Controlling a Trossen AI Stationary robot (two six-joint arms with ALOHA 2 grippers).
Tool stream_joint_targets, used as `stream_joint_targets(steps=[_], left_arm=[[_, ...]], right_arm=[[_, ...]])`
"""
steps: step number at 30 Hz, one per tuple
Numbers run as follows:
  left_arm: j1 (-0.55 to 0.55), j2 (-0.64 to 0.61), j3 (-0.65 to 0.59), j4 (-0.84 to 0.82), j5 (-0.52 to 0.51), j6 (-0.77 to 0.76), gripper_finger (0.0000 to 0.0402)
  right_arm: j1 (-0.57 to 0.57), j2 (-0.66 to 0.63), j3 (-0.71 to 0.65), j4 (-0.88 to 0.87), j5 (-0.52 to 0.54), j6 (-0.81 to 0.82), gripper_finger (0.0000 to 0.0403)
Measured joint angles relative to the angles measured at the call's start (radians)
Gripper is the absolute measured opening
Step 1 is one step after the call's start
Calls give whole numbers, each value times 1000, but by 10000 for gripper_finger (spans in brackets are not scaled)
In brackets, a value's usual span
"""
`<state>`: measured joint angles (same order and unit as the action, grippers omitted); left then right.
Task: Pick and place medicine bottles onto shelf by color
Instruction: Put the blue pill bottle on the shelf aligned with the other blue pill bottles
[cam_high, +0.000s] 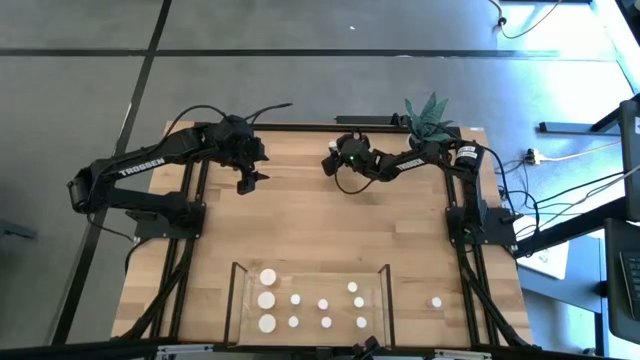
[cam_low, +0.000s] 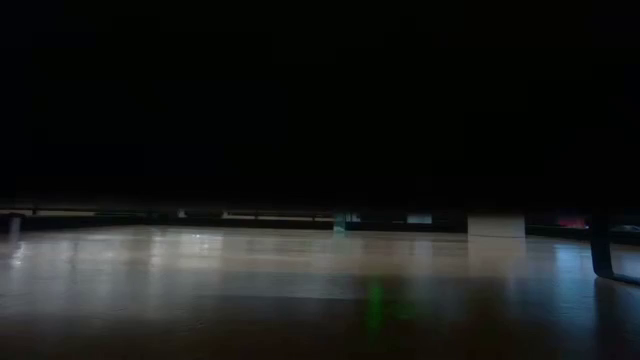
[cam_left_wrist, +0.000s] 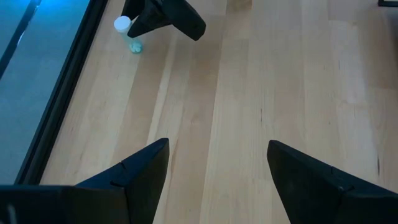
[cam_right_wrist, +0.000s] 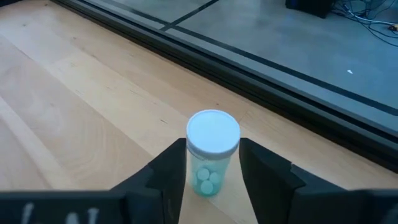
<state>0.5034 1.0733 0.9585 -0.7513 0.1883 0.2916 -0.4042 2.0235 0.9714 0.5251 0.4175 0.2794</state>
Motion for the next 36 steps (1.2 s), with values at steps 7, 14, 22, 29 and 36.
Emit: stream_joint_targets(steps=[7, 14, 22, 29, 36], left_arm=[[0, 0, 0, 0, 0, 0, 265], [0, 0, 0, 0, 0, 0, 265], [0, 0, 0, 0, 0, 0, 265], [0, 0, 0, 0, 0, 0, 265], [0, 0, 0, 0, 0, 0, 265]], right_arm=[[0, 0, 0, -10, -1, -23, 134], [4, 0, 0, -26, -29, -51, 120], [17, 0, 1, -26, -53, -56, 119], [54, -1, 1, -27, -57, -83, 119], [91, -2, 1, -26, -138, -79, 119]])
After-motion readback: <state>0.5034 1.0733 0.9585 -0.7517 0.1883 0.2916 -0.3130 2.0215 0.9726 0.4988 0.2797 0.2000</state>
